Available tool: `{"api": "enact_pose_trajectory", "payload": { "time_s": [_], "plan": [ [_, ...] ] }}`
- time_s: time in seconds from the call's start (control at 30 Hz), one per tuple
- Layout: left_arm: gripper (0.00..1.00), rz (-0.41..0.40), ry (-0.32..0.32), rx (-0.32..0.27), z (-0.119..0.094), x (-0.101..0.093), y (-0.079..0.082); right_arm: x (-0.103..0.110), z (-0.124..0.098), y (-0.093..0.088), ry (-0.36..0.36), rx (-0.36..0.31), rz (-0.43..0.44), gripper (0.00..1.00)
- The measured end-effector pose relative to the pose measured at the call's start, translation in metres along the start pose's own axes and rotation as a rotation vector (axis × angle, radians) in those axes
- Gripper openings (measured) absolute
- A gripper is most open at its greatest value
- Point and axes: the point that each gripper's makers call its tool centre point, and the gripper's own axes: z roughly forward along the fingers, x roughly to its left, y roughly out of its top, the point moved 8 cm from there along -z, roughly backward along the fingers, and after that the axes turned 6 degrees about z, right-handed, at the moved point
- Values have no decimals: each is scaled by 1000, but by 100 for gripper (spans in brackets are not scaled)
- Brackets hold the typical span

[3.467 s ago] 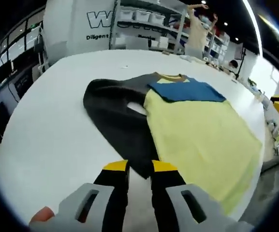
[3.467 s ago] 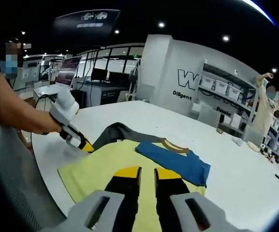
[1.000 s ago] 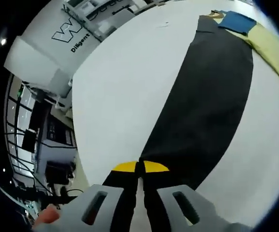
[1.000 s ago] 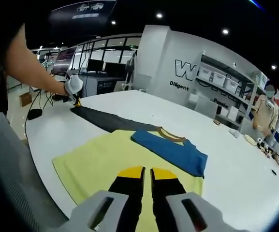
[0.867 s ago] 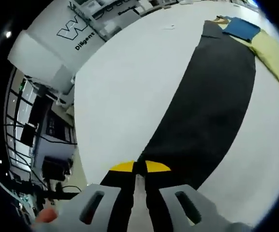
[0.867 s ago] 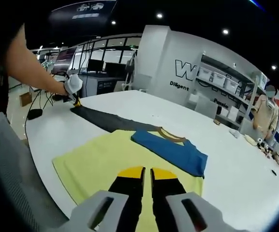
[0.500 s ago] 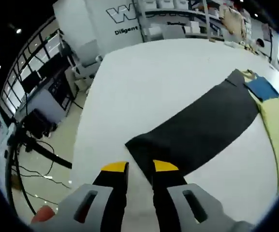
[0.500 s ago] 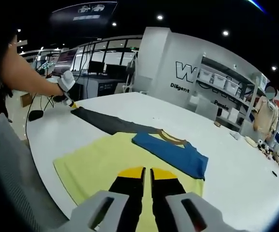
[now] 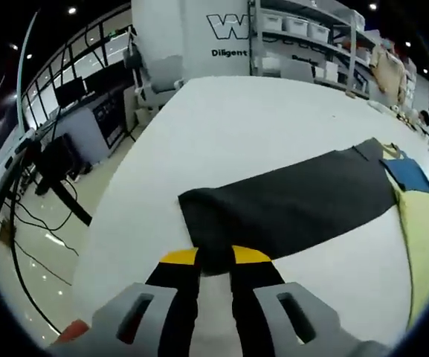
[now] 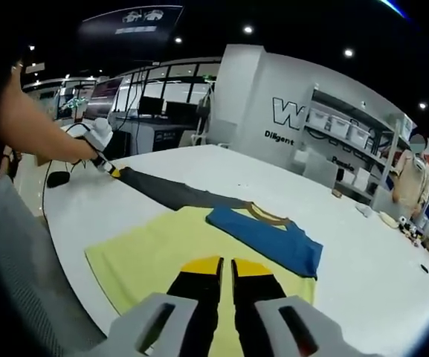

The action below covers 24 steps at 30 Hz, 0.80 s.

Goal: Fold the garment on the visible template until the final outline fits inside the template.

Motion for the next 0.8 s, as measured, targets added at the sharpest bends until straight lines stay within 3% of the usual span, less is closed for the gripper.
{"api": "enact_pose_trajectory", "payload": {
  "time_s": [0.07, 0.13, 0.2, 0.27, 0.33, 0.43, 0.53, 0.8],
  "plan": [
    [4, 3, -2, 3, 0, 0, 0, -2, 0, -1, -9, 4, 11, 4],
    [0, 13, -1, 6, 1, 0, 0, -4, 1, -3, -25, 16, 26, 20],
    [0, 16, -4, 2, 1, 0, 0, -6, 4, -7, -49, 15, 55, 61],
    [0, 16, -4, -3, 1, 0, 0, -10, 9, -5, -102, -60, 115, 100],
    [0, 15, -6, -9, 1, 0, -1, -13, 7, 0, -97, -89, 169, 100],
    [0, 15, -8, -9, 1, 1, 0, -11, 9, -10, -89, -13, 149, 100],
    [0, 11, -11, -8, 1, 2, 0, -7, 9, -6, -84, -39, 133, 100],
    [0, -2, -18, -10, -2, 2, 1, -6, 9, -10, -75, -10, 132, 100]
  ]
}}
